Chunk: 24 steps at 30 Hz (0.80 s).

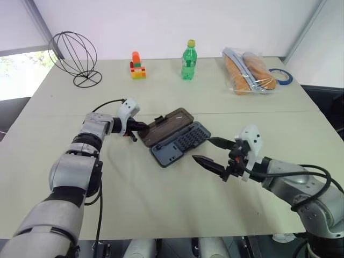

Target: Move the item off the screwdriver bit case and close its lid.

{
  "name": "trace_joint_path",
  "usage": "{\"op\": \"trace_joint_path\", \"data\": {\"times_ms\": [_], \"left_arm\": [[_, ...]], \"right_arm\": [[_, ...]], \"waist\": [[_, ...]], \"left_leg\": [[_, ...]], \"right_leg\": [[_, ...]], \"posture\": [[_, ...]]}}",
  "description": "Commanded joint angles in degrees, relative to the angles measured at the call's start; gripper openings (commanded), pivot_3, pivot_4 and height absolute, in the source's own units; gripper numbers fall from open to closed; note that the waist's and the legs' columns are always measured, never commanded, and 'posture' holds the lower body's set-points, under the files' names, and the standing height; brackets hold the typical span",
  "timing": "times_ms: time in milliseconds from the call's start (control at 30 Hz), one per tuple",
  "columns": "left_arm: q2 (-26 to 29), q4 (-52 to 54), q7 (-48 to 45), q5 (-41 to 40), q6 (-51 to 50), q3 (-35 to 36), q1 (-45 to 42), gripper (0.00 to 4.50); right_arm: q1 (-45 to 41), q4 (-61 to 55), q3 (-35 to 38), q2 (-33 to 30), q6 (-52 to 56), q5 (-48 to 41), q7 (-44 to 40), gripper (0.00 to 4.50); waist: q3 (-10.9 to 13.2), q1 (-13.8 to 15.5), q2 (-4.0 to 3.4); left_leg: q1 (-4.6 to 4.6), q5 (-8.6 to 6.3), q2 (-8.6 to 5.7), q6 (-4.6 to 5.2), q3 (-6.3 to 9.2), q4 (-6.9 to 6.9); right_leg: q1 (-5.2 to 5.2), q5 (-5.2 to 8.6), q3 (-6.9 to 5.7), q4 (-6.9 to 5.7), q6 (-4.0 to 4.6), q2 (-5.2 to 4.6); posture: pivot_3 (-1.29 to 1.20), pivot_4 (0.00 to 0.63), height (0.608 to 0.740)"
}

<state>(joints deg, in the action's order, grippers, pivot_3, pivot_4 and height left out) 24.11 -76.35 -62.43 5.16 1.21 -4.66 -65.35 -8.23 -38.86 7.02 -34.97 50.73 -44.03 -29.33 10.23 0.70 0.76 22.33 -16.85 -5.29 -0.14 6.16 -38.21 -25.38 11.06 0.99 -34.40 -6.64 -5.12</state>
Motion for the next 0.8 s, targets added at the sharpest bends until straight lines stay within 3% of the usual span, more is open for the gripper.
{"op": "trace_joint_path", "data": {"times_ms": [33, 300, 400, 667, 800], "left_arm": [[0.79, 1.04, 2.71, 6.04, 11.07, -4.32, -0.15, 0.05], [2.82, 2.36, 4.04, 18.85, 39.5, -16.57, -2.32, 0.05], [2.78, 2.19, 6.99, 21.79, 46.19, -19.35, -2.79, 0.05], [1.38, 1.21, 8.01, 22.04, 49.37, -19.97, -3.08, 0.05], [0.49, 0.51, 4.69, 19.54, 44.76, -17.77, -2.99, 0.05]], "right_arm": [[-0.29, -0.14, 1.55, -2.45, -1.09, -0.17, -1.87, 4.5], [4.99, -0.94, 6.45, -14.69, -0.19, -1.36, -11.15, 4.5], [6.1, -1.81, 7.57, -16.16, 0.35, -3.5, -12.65, 4.5], [5.77, -2.02, 6.7, -15.26, 0.08, -3.93, -10.68, 4.5], [5.06, -1.06, 5.91, -14.79, -0.29, -3.72, -10.27, 4.5]], "waist": [[0.0, 0.07, 0.0], [0.0, 0.11, 0.02], [0.0, 0.06, 0.03], [-0.02, 0.07, 0.03], [-0.02, 0.07, 0.04]], "left_leg": [[0.0, 0.0, 0.0, 0.0, 0.0, -0.01], [0.01, 0.0, 0.0, 0.0, -0.01, 0.0], [0.01, -0.02, 0.0, 0.04, -0.04, -0.01], [0.0, -0.04, 0.01, 0.07, -0.07, -0.04], [0.0, -0.04, 0.0, 0.08, -0.07, -0.07]], "right_leg": [[0.0, 0.0, 0.0, -0.01, 0.0, 0.0], [0.03, -0.01, 0.0, 0.07, -0.01, -0.02], [0.05, -0.01, 0.01, 0.08, -0.01, -0.03], [0.06, -0.02, 0.02, 0.06, -0.02, -0.02], [0.08, -0.02, 0.01, 0.05, -0.02, -0.02]], "posture": [[0.0, 0.15, 0.74], [0.0, 0.15, 0.74], [0.0, 0.15, 0.74], [0.0, 0.15, 0.74], [0.0, 0.15, 0.74]]}}
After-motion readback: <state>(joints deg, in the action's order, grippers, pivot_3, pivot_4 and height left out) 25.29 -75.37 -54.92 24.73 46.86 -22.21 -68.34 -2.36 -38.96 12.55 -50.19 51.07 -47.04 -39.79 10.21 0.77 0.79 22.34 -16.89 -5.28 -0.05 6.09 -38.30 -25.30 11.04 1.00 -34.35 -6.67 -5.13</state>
